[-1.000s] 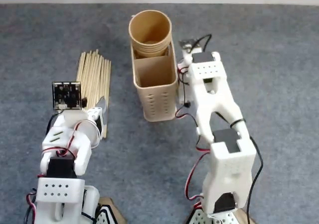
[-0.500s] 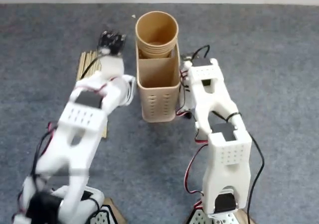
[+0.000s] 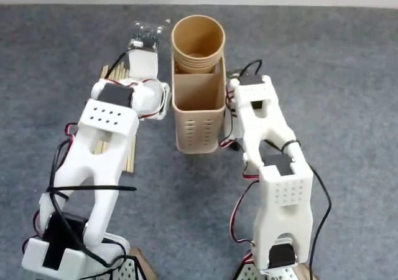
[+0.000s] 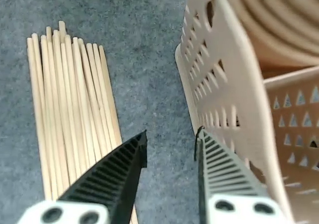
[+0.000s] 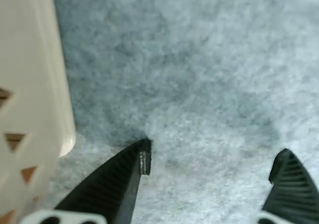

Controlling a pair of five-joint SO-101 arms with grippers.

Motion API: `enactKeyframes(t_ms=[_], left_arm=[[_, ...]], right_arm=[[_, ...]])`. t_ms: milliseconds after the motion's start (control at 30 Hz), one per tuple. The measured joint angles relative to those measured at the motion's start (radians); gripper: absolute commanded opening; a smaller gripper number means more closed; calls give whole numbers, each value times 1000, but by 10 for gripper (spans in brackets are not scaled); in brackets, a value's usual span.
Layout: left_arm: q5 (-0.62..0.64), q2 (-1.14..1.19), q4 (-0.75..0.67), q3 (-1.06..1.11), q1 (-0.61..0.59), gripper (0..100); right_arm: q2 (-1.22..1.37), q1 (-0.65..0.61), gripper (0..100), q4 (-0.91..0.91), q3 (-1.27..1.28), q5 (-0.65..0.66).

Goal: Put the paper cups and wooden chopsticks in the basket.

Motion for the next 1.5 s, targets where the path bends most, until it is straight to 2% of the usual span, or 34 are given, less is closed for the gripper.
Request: enactKeyframes(t_ms=[267, 467, 667, 867, 1100, 1167, 1333, 1400, 1500], left_arm=[[3, 0, 78, -91, -41, 185], [-121, -2, 118, -106, -66, 185], [-140, -2, 140, -109, -124, 185], [-143, 0, 178, -196, -258, 185], [-247, 0, 362, -400, -408, 185], [-273, 0, 437, -462, -430, 185], [-367, -2, 640, -586, -448, 186], [-377, -2, 677, -594, -446, 185], [-381, -2, 690, -594, -446, 185]], right_arm=[[0, -40, 372, 18, 0, -8], [2, -63, 372, 20, 0, -8], [6, -66, 372, 20, 0, -8], [-11, 23, 372, 28, -35, -8], [-169, 178, 363, 178, -264, -8], [-242, 203, 299, 265, -362, -8], [-443, 235, 0, 382, -463, -8], [-525, 253, 23, 387, -396, -8], [-646, 255, 6, 387, -241, -8]])
